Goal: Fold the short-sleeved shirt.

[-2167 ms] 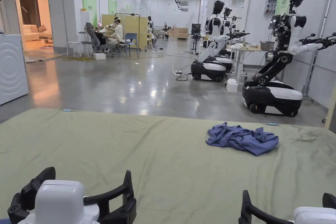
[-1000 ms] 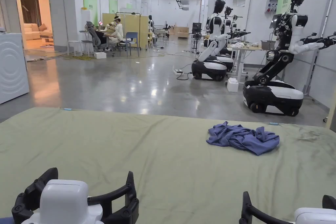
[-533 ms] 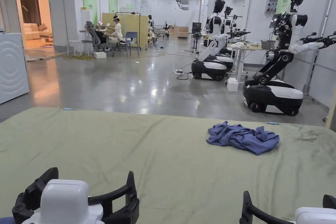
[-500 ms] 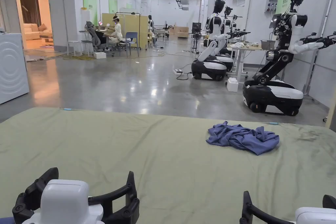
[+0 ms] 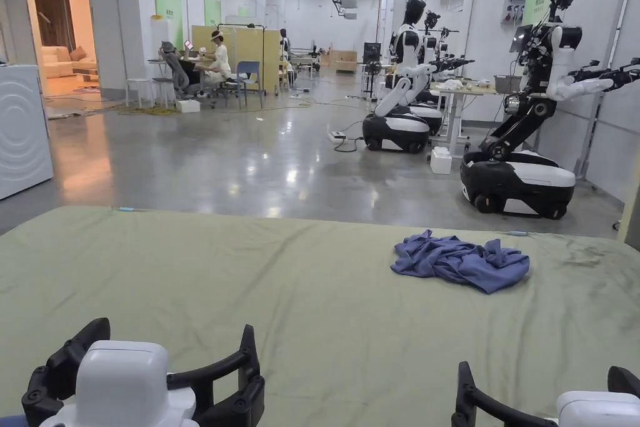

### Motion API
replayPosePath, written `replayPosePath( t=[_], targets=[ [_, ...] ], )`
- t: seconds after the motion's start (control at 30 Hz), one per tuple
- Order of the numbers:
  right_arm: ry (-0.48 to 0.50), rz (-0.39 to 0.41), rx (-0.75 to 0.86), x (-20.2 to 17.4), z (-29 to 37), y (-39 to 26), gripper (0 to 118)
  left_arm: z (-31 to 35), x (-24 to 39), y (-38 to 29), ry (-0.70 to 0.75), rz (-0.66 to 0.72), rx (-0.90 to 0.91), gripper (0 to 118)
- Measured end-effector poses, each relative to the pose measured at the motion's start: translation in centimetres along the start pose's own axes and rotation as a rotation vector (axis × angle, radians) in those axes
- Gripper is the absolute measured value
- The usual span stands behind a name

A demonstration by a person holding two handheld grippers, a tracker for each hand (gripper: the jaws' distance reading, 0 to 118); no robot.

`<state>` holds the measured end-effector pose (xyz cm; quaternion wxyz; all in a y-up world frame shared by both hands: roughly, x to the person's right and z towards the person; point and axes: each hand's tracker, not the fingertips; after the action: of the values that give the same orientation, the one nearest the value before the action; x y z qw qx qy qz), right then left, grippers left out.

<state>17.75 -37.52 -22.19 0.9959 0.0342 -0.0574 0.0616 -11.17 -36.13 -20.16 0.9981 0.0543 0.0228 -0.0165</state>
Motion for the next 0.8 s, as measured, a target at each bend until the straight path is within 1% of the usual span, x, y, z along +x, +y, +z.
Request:
replayPosePath(
  t=[0.3,0.4,0.43,0.53,0.57,0.6,0.63,0.67,0.7,0.73,0.8],
  targets=[
    [0.004,0.003,-0.001,-0.1,-0.1,0.0,118,-0.1,0.0,0.0,-0.001,-0.002,-0.004,118],
    [0.036,0.004,-0.022,-0.4,-0.2,0.3,118,-0.1,0.1,0.0,-0.001,-0.002,-0.005,118],
    [0.06,-0.014,-0.035,-0.5,-0.3,0.4,118,-0.1,0.1,0.0,-0.001,-0.002,-0.006,118],
    [0.121,-0.114,-0.077,-0.3,-0.4,0.7,118,-0.2,0.1,0.0,0.004,0.0,-0.011,118],
    [0.119,-0.131,-0.089,-0.3,-0.5,0.9,118,-0.2,0.0,0.0,0.004,0.001,-0.012,118],
    [0.098,-0.127,-0.101,-0.4,-0.5,1.2,118,-0.2,-0.1,0.0,0.005,0.001,-0.013,118],
    [0.054,-0.112,-0.12,-0.7,-0.6,1.4,118,-0.1,-0.1,0.1,0.006,0.001,-0.014,118],
    [-0.012,-0.078,-0.149,-1.1,-0.7,1.7,118,-0.1,-0.1,0.1,0.007,0.001,-0.014,118],
    [-0.058,-0.049,-0.164,-1.5,-0.8,1.8,118,-0.1,-0.2,0.2,0.009,0.001,-0.014,118],
    [-0.084,-0.024,-0.165,-1.6,-0.8,1.9,118,-0.1,-0.3,0.2,0.011,0.002,-0.014,118],
    [-0.074,-0.002,-0.118,-1.8,-0.3,1.9,118,-0.1,-0.2,0.3,0.011,0.007,-0.012,118]
  ],
)
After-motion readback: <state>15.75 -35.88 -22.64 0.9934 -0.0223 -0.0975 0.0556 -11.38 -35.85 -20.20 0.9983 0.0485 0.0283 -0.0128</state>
